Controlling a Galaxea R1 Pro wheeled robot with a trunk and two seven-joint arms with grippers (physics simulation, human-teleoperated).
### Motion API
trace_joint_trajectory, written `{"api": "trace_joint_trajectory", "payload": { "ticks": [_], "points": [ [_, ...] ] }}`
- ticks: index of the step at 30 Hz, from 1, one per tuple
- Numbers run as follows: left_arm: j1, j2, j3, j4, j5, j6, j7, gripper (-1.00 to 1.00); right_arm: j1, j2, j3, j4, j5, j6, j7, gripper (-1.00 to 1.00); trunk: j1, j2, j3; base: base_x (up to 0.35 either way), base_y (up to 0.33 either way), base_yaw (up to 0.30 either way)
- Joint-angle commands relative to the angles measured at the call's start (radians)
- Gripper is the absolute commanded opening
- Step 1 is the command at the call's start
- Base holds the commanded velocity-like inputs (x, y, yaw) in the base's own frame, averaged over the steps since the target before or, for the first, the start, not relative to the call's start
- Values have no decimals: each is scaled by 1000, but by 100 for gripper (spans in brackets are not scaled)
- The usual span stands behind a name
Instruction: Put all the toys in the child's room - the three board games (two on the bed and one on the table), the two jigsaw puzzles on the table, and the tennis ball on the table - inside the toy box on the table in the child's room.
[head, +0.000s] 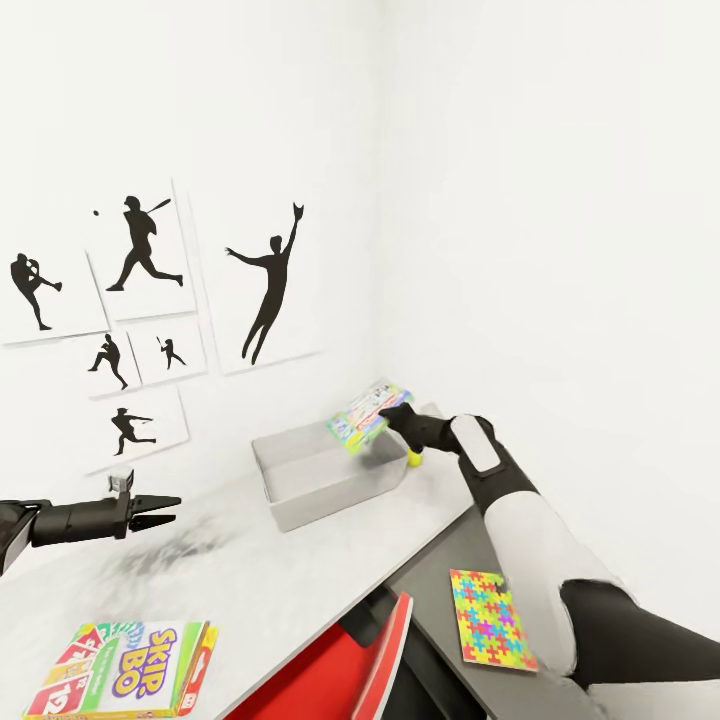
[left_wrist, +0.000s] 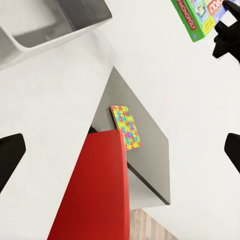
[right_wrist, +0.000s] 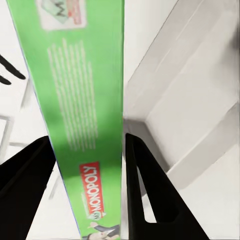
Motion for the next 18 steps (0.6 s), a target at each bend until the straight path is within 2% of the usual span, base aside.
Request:
{"api": "trace_joint_trajectory", "payload": {
  "ticks": [1, 3, 6, 18],
  "points": [
    [0, 0, 5, 0, -9, 10, -6, 100, -30, 1, -5, 52, -13, -5, -12, -100, 0, -1, -1, 0, 0, 0],
    [0, 0, 5, 0, -9, 11, -6, 100, -73, 3, -5, 132, -14, -30, -14, -100, 0, -1, -1, 0, 0, 0],
    [0, 0, 5, 0, -9, 11, -6, 100, -97, 13, -5, 177, -14, -48, -15, -100, 0, -1, -1, 0, 0, 0],
    [1, 0, 5, 1, -8, 11, -6, 100, -102, 20, 2, 193, -14, -84, -11, -100, 0, -1, -1, 0, 0, 0]
  ]
}}
